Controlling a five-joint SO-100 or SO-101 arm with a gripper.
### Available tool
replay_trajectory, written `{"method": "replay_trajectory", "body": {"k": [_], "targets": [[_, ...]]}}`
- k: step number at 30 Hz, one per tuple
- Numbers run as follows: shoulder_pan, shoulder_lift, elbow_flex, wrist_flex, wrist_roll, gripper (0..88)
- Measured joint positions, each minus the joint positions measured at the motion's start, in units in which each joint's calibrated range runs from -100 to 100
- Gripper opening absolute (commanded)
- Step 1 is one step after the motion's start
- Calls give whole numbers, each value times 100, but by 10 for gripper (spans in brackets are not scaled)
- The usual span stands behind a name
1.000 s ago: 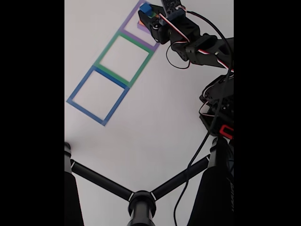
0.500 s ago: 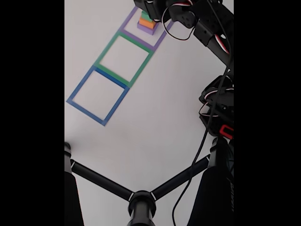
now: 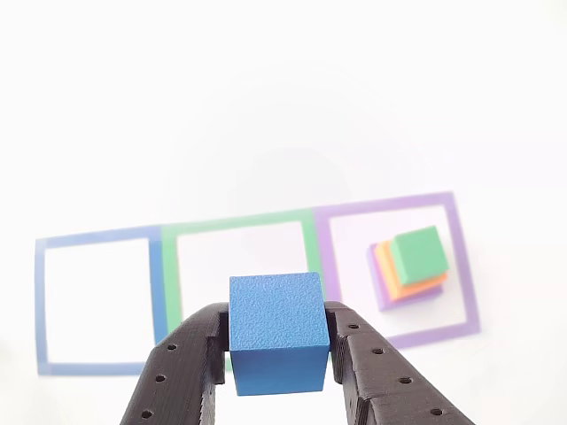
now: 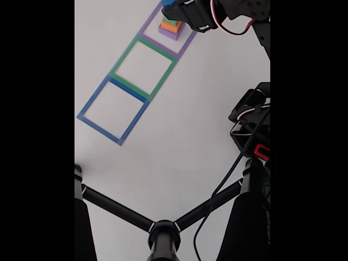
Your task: Tower of hanoi
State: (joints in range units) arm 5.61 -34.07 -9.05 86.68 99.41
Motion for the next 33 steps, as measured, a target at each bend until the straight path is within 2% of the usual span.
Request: {"method": "replay_trajectory", "body": {"k": [9, 14, 23, 29, 33], "targets": [[-344, -42, 44, 249, 0, 8], [-409, -447, 1375, -482, 0, 14], [-426, -1233, 5030, -3090, 0, 19], [-450, -1249, 7441, -5851, 0, 18], [-450, -760, 8416, -7673, 0, 18]]}}
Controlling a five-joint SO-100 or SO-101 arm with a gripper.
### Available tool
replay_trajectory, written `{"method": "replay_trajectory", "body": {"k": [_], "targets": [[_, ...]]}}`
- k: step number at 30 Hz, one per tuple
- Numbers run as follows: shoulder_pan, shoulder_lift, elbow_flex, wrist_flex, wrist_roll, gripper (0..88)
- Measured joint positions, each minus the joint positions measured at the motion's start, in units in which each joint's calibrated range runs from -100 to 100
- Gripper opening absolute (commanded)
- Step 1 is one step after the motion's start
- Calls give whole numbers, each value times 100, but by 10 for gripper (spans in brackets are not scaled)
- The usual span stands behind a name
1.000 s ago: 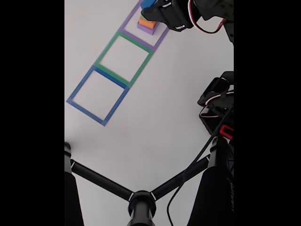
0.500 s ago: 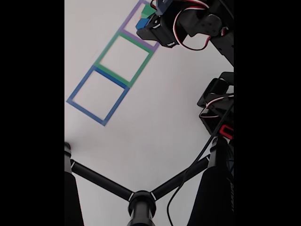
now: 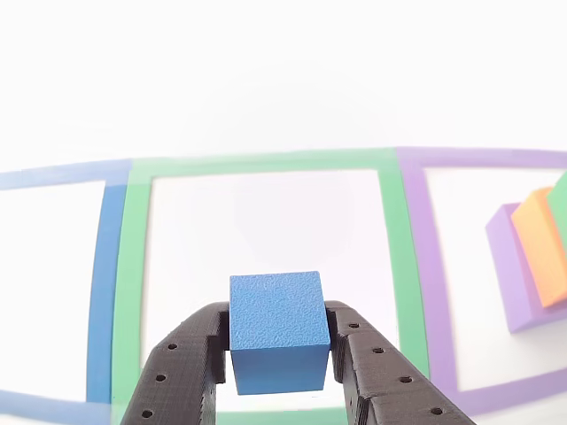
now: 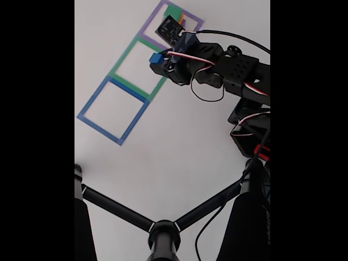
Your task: Tower of hanoi
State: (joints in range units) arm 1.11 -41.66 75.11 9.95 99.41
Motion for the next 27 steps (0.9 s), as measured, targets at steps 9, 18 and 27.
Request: {"method": "replay_trajectory", "body": {"k": [9, 18, 27], "targets": [[0, 2153, 670, -3579, 0, 18], [-57, 3596, 688, -5337, 0, 18], [-57, 4686, 479, -6148, 0, 18]]}}
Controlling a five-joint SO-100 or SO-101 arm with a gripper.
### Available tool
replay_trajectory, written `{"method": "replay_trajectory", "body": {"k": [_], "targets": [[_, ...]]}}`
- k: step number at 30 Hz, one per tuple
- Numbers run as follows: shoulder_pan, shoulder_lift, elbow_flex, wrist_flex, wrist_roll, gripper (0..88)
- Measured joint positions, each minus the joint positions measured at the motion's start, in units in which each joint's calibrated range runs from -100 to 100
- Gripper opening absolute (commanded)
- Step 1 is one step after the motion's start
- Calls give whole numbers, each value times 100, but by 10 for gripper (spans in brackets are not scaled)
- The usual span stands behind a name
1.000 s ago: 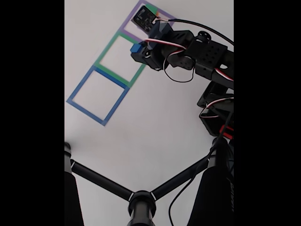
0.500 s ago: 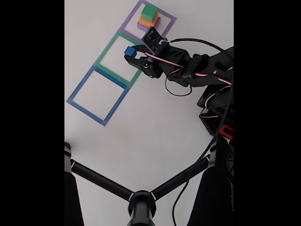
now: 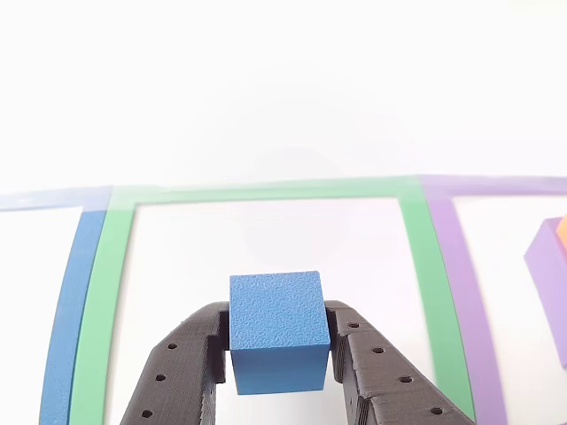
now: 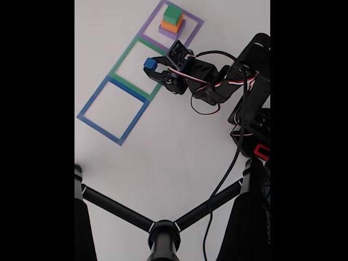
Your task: Tower of hanoi
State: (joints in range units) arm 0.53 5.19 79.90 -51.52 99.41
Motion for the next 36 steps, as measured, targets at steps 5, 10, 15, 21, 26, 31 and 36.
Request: {"method": "replay_trajectory", "body": {"k": [5, 10, 15, 21, 26, 31, 36], "targets": [[0, 447, -279, -209, 0, 19], [0, 802, -487, -369, 0, 23], [0, 886, -522, -417, 0, 39], [8, 988, -522, -514, 0, 77], [115, 988, -522, -546, 0, 104], [115, 988, -522, -546, 0, 119], [115, 988, -522, -554, 0, 115]]}}
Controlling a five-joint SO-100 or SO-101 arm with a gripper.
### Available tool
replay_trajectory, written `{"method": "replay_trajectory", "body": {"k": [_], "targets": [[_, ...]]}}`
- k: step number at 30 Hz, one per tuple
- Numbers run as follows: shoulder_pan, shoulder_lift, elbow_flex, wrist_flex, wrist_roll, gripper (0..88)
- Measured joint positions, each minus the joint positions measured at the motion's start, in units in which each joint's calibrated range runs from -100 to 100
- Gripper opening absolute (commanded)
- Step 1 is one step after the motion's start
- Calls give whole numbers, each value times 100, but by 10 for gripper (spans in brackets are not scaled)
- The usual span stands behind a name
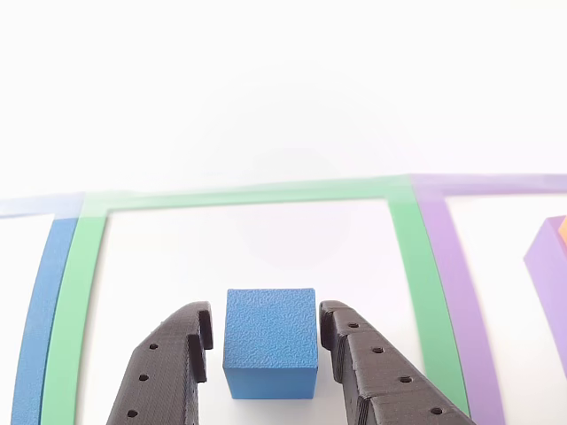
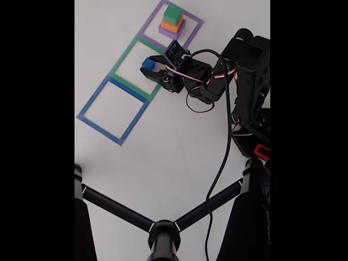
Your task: Tower of hanoi
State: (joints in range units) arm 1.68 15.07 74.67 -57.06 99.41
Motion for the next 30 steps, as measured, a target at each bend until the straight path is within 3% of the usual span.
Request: {"method": "replay_trajectory", "body": {"k": [5, 11, 17, 23, 30], "targets": [[0, -228, 52, 64, 0, 114], [-41, -1824, 331, 1413, 0, 97], [25, -4078, 296, 3949, 0, 2], [458, -6036, -78, 6798, 0, 1], [1072, -6678, -2045, 10112, 0, 1]]}}
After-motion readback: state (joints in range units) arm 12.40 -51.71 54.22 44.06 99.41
